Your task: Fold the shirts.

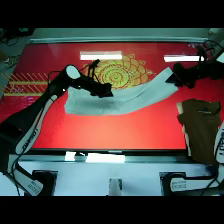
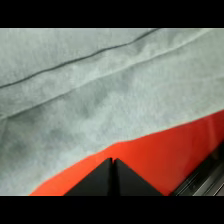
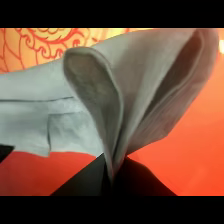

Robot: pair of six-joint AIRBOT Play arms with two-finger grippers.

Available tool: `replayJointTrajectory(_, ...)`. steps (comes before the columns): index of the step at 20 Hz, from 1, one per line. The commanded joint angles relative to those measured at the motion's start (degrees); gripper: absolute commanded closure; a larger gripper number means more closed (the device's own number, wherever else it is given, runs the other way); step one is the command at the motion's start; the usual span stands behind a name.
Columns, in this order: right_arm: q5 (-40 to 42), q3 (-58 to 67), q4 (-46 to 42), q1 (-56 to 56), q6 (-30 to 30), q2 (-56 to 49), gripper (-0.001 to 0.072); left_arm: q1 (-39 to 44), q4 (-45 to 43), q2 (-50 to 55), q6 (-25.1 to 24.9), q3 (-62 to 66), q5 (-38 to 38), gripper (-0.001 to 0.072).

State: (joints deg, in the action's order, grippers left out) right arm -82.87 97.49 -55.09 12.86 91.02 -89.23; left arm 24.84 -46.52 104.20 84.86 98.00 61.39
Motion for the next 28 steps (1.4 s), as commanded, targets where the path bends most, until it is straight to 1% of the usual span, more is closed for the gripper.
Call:
replayJointTrajectory(1, -8.1, 0.0, 0.0, 0.0, 2.1, 8.9, 0.0681, 6.1, 2.5, 3.0, 1.8, -0.8, -7.1, 0.0666)
replayJointTrajectory(3, -9.5, 0.0, 0.1, 0.0, 3.9, 13.6, 0.0681, 8.9, 5.9, 5.2, 1.8, -0.8, -10.5, 0.0666)
replayJointTrajectory(6, -11.4, 0.0, -0.1, 0.0, 6.2, 18.1, 0.0681, 12.9, 17.0, 9.5, 1.4, -0.8, -12.8, 0.0666)
replayJointTrajectory(8, -11.9, 0.0, -0.3, 0.0, 7.9, 19.5, 0.068, 15.5, 26.0, 11.4, -3.5, -0.8, -12.8, 0.0665)
replayJointTrajectory(9, -12.0, 0.0, -0.3, 0.0, 8.4, 19.7, 0.068, 16.4, 29.1, 11.9, -5.4, -0.8, -13.0, 0.0665)
replayJointTrajectory(11, -12.2, 0.0, -0.2, 0.0, 8.5, 19.7, 0.068, 16.8, 31.3, 12.7, -6.0, -0.8, -12.9, 0.0665)
replayJointTrajectory(12, -11.7, 0.0, -0.3, 0.0, 8.5, 19.7, 0.068, 16.2, 30.9, 12.8, -6.7, -0.8, -12.3, 0.0666)
replayJointTrajectory(14, -10.2, 0.0, -0.3, 0.0, 8.5, 19.5, 0.068, 13.5, 29.0, 11.8, -11.4, -0.8, -9.0, 0.0669)
replayJointTrajectory(16, -8.7, 0.0, 0.6, -0.6, 8.5, 18.5, 0.068, 9.7, 19.6, 8.4, -11.5, -0.8, -4.3, 0.0669)
replayJointTrajectory(18, -5.8, 0.0, 0.3, -4.6, 8.5, 16.8, 0.068, 5.1, 10.0, 2.8, -10.5, -0.8, 0.7, 0.0669)
replayJointTrajectory(19, -3.2, 0.0, 0.3, -7.8, 8.5, 15.6, 0.068, 2.4, 8.1, -0.6, -10.7, -0.8, 2.4, 0.0669)
replayJointTrajectory(22, 6.9, 0.0, 0.4, -18.8, 9.8, 10.3, 0.068, -6.6, 7.5, -12.1, -10.7, -0.8, 3.4, 0.0668)
replayJointTrajectory(24, 12.1, 0.0, 0.5, -25.6, 10.0, 5.4, 0.068, -13.3, 7.5, -20.1, -10.7, -0.8, 3.7, 0.0668)
replayJointTrajectory(28, 17.5, 0.0, 0.6, -35.9, 12.5, -6.0, 0.0679, -25.6, 7.5, -34.6, -10.7, -0.8, 5.9, 0.0667)
